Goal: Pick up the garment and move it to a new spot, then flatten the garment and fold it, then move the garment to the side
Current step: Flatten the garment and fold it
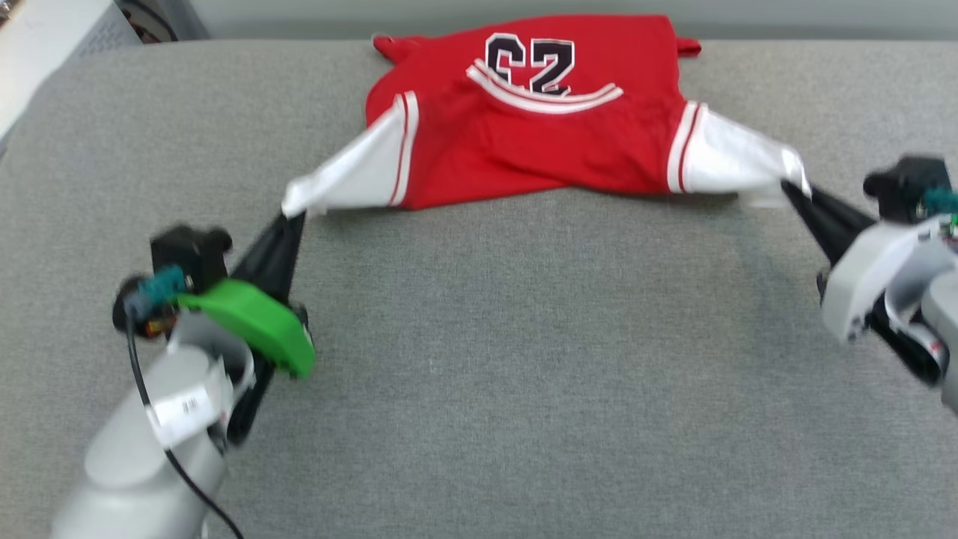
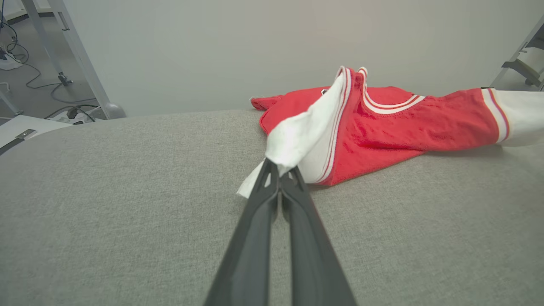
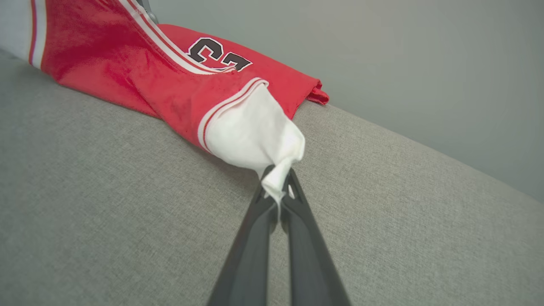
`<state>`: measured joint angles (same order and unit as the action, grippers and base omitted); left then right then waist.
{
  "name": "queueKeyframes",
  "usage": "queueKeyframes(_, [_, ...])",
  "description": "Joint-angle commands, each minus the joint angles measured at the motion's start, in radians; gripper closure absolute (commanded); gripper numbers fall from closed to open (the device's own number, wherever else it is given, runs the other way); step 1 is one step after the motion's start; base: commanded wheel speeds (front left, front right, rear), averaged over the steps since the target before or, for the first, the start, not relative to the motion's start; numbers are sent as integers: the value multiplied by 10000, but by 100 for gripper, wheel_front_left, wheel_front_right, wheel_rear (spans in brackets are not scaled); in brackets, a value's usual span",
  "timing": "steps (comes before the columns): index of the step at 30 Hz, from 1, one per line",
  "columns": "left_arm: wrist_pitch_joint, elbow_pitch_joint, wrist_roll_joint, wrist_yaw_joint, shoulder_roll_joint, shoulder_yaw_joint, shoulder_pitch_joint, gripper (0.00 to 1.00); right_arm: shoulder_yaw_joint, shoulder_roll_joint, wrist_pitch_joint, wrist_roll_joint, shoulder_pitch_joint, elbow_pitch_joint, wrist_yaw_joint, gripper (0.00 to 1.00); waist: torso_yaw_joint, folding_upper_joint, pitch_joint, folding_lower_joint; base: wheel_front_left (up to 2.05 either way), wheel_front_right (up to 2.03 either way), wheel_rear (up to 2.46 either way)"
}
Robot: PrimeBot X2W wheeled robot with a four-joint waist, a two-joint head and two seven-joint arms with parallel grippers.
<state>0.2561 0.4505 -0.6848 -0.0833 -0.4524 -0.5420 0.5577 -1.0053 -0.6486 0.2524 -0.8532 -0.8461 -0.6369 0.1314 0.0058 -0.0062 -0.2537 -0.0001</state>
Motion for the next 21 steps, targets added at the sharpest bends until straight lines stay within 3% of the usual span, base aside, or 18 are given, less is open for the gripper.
queueKeyframes(1, [56,-94,7,79,-38,-20,-580,100,-51,-179,80,-175,566,226,-7,100,84,62,662,1,0,0,0])
queueKeyframes(6, [56,-239,47,252,-170,-123,-2095,100,-48,-850,27,-421,2181,880,-7,100,54,62,1116,1,0,0,0])
queueKeyframes(7, [56,-164,22,329,-258,-237,-2777,100,167,-1130,-11,-530,3164,1096,-7,100,89,62,1364,1,0,0,0])
queueKeyframes(12, [-20,-118,-456,457,-291,-167,-3803,100,956,-1445,-46,-679,4981,1566,-7,100,104,62,1796,1,0,0,0])
queueKeyframes(21, [-29,-845,-976,1192,-575,136,-5602,100,2511,-1737,-783,-428,7660,2631,-7,100,97,62,2144,1,0,0,0])
